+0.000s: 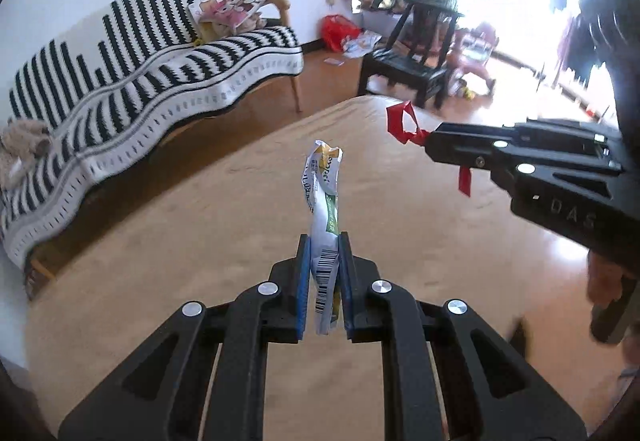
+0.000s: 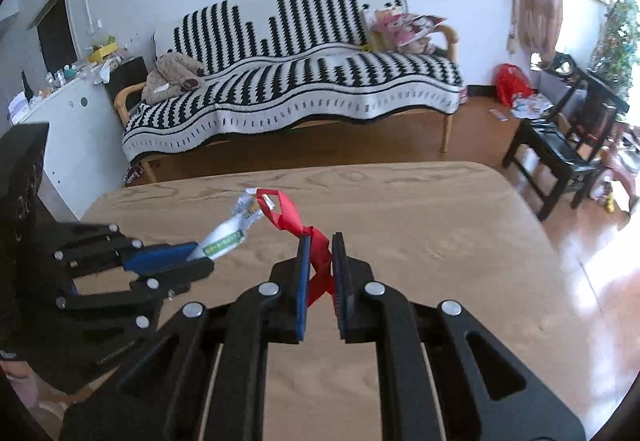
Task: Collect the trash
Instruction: 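Carry the wrapper and ribbon over the black bin and open both grippers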
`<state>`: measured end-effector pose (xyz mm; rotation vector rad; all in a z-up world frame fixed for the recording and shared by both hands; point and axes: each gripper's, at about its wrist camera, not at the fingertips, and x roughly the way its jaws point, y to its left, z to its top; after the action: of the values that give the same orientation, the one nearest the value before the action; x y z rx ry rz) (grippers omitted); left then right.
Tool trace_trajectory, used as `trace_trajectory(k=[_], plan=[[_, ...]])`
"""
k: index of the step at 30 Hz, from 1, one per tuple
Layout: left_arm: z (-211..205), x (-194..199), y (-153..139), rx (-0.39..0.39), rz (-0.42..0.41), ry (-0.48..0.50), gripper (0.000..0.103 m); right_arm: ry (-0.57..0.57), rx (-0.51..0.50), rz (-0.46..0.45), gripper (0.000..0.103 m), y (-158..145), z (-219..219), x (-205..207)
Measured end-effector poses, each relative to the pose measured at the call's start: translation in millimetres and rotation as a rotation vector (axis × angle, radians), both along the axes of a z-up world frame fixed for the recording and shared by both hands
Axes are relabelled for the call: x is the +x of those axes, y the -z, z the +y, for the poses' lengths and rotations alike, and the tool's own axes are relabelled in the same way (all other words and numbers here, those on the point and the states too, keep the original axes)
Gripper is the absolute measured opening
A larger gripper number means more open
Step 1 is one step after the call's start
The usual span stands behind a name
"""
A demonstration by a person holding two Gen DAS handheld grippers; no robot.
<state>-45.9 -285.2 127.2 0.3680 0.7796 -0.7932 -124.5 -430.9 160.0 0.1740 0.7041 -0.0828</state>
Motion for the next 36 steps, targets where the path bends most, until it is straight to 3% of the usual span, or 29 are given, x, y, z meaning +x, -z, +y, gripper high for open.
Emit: trace_trajectory(k=[4,8,11,15,20,24,27,30,31,36], plan=[[-19,-74,4,-0.034,0.038,0.005,0.013,0.042,0.034,0.000,0.011,-2,-18,-73],[-33,-141,27,-0.076,0.150,0.000,0.013,0.101,0.070,0.021,0.011,15,-36,-152],[-49,-194,55,-0.062,0.216,0.046,0.013,0.150,0.139,0.054,0.011,44,-54,-203],[-66,-243,95,-0.026,0.286,0.109,0.013,0.227,0.247,0.135,0.011,105,-72,-257],[-83,-271,164,0.062,0.416,0.109,0.013,0.315,0.354,0.239,0.011,186,-81,-296],[-95,-274,211,0.127,0.484,0.100,0.013,0.349,0.391,0.337,0.011,240,-83,-298],[-98,-269,237,0.169,0.515,0.098,0.013,0.367,0.409,0.398,0.011,269,-84,-295],[-96,-260,262,0.230,0.496,0.107,0.013,0.382,0.428,0.461,0.011,298,-85,-294],[-92,-253,273,0.246,0.536,0.080,0.013,0.387,0.434,0.477,0.011,305,-84,-292],[-86,-234,286,0.241,0.606,0.051,0.013,0.389,0.446,0.518,0.011,319,-82,-280]])
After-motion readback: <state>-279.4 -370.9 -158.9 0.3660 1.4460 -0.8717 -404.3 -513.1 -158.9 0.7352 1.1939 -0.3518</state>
